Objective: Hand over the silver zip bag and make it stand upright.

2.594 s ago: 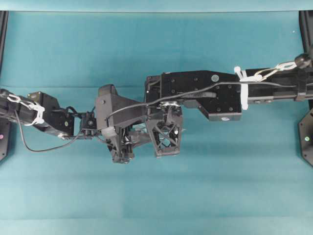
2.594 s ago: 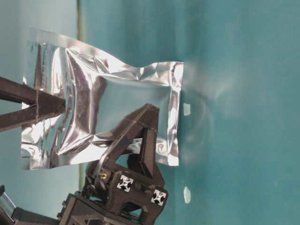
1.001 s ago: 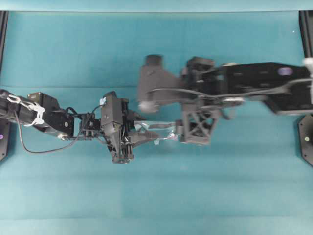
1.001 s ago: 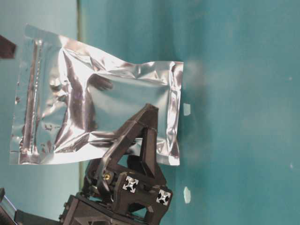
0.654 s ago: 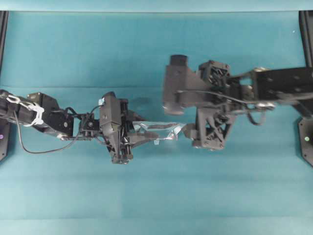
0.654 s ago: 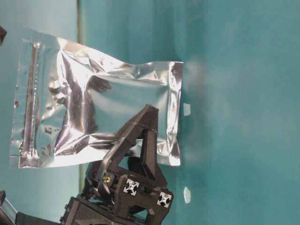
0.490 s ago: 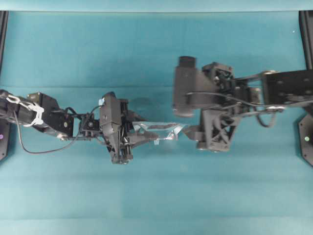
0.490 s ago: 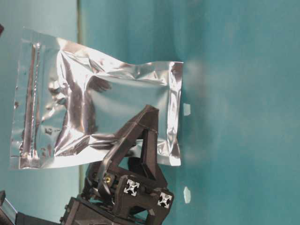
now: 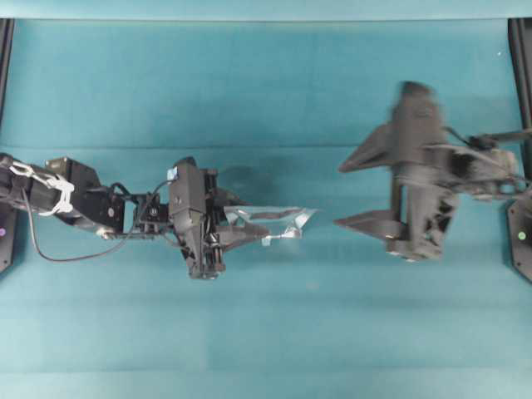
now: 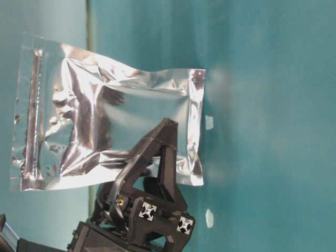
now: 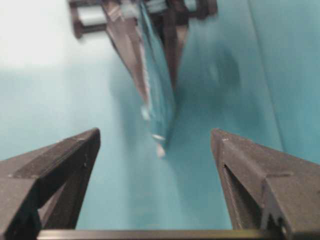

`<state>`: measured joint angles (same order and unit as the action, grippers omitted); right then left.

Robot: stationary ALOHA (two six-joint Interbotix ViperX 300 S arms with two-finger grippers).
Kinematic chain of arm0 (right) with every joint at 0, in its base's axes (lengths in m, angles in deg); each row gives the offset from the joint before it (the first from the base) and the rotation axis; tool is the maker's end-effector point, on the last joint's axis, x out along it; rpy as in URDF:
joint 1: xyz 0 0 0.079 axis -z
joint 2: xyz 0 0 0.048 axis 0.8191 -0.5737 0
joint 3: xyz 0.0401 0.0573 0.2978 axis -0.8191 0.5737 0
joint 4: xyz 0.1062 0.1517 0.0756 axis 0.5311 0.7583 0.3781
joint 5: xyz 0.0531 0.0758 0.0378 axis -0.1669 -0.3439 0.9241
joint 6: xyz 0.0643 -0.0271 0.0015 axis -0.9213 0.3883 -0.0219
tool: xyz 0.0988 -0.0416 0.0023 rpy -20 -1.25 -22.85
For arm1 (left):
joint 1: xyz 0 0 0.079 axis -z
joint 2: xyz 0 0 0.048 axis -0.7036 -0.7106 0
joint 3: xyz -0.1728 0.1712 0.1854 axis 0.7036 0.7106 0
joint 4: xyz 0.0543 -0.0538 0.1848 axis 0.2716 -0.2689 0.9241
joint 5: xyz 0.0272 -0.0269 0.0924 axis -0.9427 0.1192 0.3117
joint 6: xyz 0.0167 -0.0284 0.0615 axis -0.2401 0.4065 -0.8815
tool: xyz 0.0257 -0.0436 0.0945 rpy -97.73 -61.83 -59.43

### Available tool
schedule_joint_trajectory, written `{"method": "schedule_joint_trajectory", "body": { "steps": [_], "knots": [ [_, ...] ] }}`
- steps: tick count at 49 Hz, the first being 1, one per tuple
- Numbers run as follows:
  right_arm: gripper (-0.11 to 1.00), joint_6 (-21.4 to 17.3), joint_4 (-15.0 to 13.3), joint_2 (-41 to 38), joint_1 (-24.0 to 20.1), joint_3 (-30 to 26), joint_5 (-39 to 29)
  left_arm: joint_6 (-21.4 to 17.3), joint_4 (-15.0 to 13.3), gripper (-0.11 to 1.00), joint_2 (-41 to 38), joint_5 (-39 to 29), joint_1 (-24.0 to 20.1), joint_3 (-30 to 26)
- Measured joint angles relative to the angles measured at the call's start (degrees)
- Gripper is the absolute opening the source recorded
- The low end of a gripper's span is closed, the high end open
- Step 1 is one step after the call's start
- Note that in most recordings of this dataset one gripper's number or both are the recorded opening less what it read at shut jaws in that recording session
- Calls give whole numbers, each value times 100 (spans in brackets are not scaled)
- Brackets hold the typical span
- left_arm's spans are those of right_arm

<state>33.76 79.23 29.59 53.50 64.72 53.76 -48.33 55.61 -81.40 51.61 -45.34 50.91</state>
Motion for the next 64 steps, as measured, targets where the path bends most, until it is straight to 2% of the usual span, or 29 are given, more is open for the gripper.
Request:
{"method": "schedule_joint_trajectory", "body": {
  "steps": [9,18,64],
  "knots": [
    [96,0,26,431,-9,536,633,0,0,30,0,0,0,0],
    [96,0,105,519,-9,729,729,9,0,30,26,-62,0,9],
    [96,-9,105,519,-9,826,773,0,0,30,62,-105,35,18]
  ]
}}
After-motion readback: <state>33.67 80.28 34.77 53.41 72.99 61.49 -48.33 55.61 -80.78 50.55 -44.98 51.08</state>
